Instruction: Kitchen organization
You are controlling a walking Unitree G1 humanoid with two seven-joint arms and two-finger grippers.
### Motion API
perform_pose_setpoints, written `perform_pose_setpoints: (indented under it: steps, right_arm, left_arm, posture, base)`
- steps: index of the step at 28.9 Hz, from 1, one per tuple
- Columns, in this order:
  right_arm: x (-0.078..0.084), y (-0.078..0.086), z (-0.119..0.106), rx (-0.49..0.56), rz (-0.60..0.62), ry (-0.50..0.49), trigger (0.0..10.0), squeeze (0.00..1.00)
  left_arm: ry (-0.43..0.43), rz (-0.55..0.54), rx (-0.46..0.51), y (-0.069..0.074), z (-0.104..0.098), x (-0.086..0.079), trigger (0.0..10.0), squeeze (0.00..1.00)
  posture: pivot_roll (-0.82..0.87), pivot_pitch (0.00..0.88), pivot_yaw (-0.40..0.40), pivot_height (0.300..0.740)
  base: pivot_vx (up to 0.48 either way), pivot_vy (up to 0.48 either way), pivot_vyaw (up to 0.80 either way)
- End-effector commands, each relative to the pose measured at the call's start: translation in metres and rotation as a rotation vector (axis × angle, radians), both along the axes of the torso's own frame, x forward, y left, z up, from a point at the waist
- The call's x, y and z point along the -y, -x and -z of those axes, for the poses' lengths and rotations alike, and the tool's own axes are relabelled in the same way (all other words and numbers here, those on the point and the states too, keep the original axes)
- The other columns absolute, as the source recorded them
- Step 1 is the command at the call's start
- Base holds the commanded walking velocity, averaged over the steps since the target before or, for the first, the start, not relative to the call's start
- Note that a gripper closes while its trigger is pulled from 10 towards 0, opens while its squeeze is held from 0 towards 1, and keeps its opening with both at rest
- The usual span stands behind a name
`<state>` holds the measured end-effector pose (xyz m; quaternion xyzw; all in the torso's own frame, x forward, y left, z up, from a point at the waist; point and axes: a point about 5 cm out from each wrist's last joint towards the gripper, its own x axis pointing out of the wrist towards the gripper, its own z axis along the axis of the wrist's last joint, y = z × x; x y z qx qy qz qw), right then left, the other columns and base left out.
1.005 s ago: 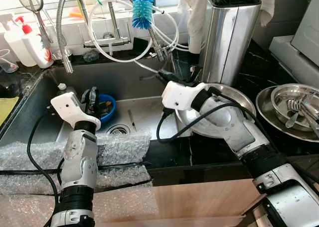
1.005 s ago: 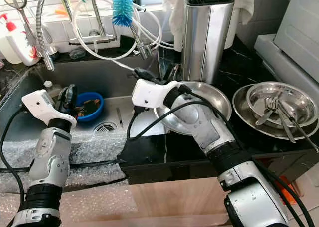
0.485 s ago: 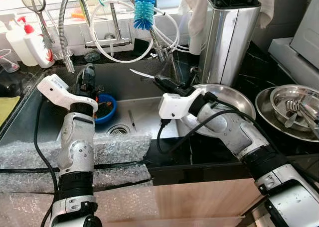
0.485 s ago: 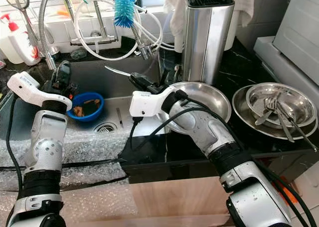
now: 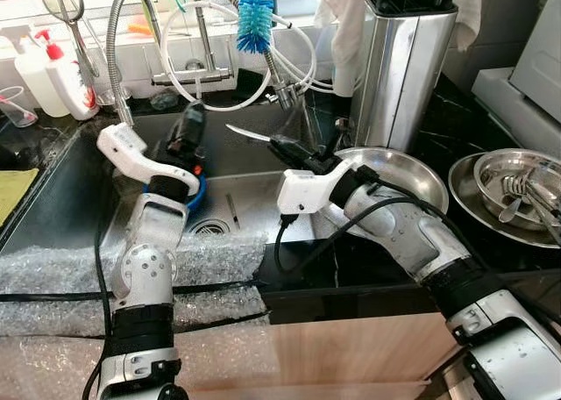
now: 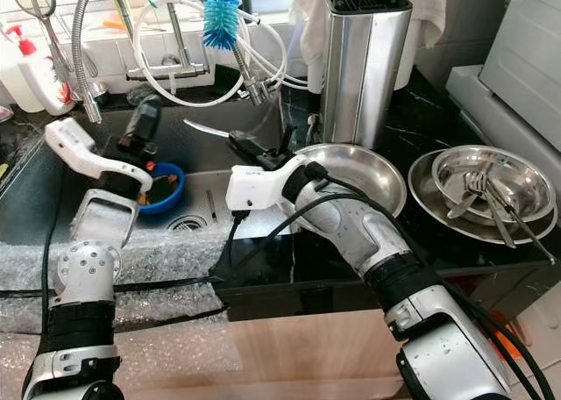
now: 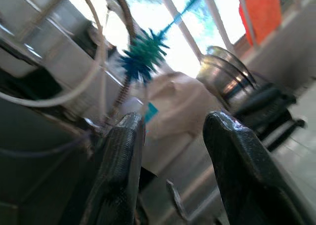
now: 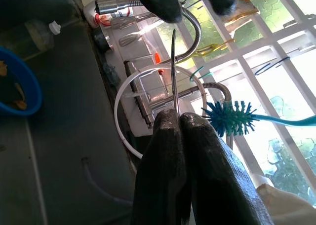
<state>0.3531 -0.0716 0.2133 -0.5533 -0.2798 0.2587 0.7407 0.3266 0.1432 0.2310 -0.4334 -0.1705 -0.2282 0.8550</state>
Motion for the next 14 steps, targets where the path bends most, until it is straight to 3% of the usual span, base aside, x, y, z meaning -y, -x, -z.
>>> perform_pose_setpoints:
  steps: [1,14]
  right_arm:
    - [-0.0037,0.0004,-0.0012,0.012,-0.015,0.01,10.0,0.0]
    - [-0.0033,-0.0016,-0.0033,0.025,-0.008,0.014,10.0,0.0]
  left_arm:
    - [-0.026,0.072,0.032,0.0074,-0.0034,0.0054,10.0,0.0]
    - [-0.097,0.098,-0.013,0.0106,0.0059,0.0074,10.0,0.0]
  posture:
    - [-0.04,0.013,0.111,0.74]
    - [-0.04,0.016,0.108,0.74]
  base:
    - [0.0,0.0,0.0]
    - [0.0,0.0,0.0]
